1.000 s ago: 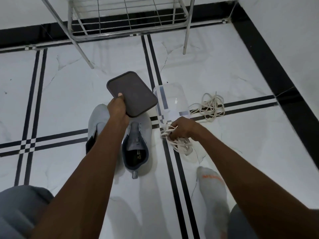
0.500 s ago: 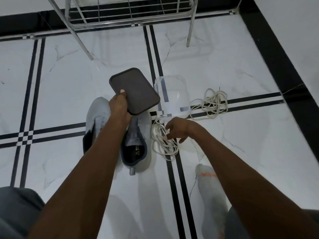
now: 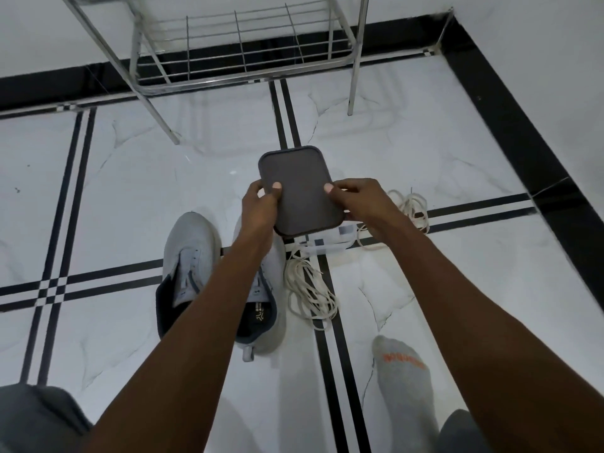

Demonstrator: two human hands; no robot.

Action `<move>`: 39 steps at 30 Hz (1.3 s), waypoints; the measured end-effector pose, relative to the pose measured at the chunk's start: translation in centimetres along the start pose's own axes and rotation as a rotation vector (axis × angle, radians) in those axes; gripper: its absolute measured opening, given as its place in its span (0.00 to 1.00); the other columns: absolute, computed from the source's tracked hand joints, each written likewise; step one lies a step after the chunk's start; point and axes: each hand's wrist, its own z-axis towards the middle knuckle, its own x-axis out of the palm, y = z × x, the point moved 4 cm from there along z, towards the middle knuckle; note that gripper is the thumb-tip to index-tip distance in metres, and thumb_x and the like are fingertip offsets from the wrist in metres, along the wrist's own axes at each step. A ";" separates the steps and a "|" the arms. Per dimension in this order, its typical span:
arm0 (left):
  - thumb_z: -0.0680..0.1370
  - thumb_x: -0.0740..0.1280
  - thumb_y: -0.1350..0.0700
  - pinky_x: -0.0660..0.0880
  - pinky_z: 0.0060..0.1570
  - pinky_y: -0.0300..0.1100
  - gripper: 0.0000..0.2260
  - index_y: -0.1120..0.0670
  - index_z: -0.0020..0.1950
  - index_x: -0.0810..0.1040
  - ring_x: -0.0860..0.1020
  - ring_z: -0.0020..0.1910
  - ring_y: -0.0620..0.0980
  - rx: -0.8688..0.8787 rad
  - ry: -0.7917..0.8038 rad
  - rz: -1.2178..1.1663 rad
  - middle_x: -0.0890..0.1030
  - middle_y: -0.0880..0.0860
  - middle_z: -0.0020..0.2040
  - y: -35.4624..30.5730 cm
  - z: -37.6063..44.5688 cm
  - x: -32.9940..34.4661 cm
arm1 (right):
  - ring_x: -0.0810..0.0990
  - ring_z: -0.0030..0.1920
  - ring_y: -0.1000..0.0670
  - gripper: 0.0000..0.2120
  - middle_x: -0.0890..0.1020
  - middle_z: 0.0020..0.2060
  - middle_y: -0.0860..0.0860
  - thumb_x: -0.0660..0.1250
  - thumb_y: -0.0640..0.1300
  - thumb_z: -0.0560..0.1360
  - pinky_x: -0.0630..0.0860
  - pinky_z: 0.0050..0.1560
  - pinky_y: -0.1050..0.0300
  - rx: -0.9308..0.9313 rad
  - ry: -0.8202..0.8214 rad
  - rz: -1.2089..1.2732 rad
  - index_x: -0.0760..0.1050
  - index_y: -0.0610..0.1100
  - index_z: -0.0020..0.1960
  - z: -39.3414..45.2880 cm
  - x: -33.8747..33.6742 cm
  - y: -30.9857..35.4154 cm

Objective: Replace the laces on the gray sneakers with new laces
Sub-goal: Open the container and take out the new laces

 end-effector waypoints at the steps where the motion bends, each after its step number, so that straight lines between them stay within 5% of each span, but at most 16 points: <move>1: 0.84 0.65 0.52 0.82 0.55 0.50 0.15 0.55 0.69 0.76 0.83 0.56 0.53 0.025 0.022 0.027 0.83 0.54 0.60 -0.1 -0.1 0.6 | 0.85 0.50 0.47 0.13 0.86 0.51 0.46 0.73 0.47 0.76 0.84 0.51 0.50 -0.012 -0.059 -0.065 0.83 0.43 0.58 0.4 -0.2 -0.3; 5: 0.87 0.55 0.52 0.80 0.53 0.44 0.15 0.55 0.62 0.79 0.81 0.55 0.50 0.077 0.112 0.172 0.83 0.51 0.56 -0.5 -0.3 2.2 | 0.85 0.45 0.44 0.08 0.86 0.44 0.43 0.74 0.43 0.74 0.83 0.52 0.47 -0.020 -0.197 -0.302 0.85 0.40 0.50 0.8 -1.1 -1.2; 8: 0.87 0.52 0.55 0.75 0.49 0.38 0.16 0.54 0.67 0.77 0.79 0.53 0.45 0.123 0.156 0.309 0.80 0.49 0.57 -0.5 0.0 2.7 | 0.84 0.40 0.40 0.10 0.85 0.37 0.39 0.71 0.41 0.75 0.82 0.50 0.43 -0.080 -0.229 -0.418 0.84 0.34 0.42 0.8 -1.5 -1.3; 15: 0.86 0.56 0.56 0.74 0.57 0.44 0.15 0.56 0.69 0.78 0.78 0.59 0.51 0.151 0.121 0.358 0.80 0.48 0.58 0.1 1.2 3.1 | 0.83 0.41 0.45 0.10 0.85 0.36 0.44 0.71 0.43 0.76 0.74 0.46 0.59 -0.132 -0.292 -0.473 0.85 0.36 0.42 1.4 -1.9 -1.4; 21: 0.84 0.64 0.56 0.78 0.60 0.48 0.12 0.59 0.62 0.83 0.80 0.52 0.52 0.122 0.031 0.390 0.84 0.53 0.52 1.6 0.7 2.0 | 0.84 0.39 0.38 0.09 0.85 0.38 0.38 0.71 0.41 0.72 0.82 0.47 0.45 -0.092 -0.270 -0.477 0.84 0.34 0.42 1.7 -2.0 -2.2; 26: 0.83 0.66 0.54 0.80 0.59 0.52 0.13 0.57 0.65 0.82 0.82 0.54 0.53 0.081 0.022 0.350 0.84 0.51 0.53 2.4 0.0 1.8 | 0.84 0.40 0.40 0.09 0.84 0.35 0.39 0.70 0.40 0.73 0.82 0.47 0.48 -0.061 -0.242 -0.520 0.83 0.35 0.39 1.7 -2.0 -2.6; 31: 0.82 0.68 0.51 0.80 0.60 0.54 0.15 0.57 0.65 0.82 0.82 0.56 0.56 -0.027 0.003 0.283 0.84 0.53 0.56 3.8 0.1 1.3 | 0.84 0.42 0.37 0.09 0.84 0.36 0.38 0.73 0.43 0.71 0.82 0.48 0.39 0.011 -0.206 -0.386 0.84 0.36 0.39 2.6 -2.0 -4.0; 39: 0.77 0.75 0.51 0.82 0.53 0.47 0.13 0.58 0.56 0.86 0.84 0.51 0.54 -0.092 -0.079 0.098 0.86 0.55 0.50 4.5 0.6 0.8 | 0.86 0.43 0.40 0.09 0.86 0.40 0.41 0.76 0.38 0.70 0.84 0.49 0.40 0.162 -0.202 -0.032 0.83 0.44 0.32 2.6 -1.7 -5.3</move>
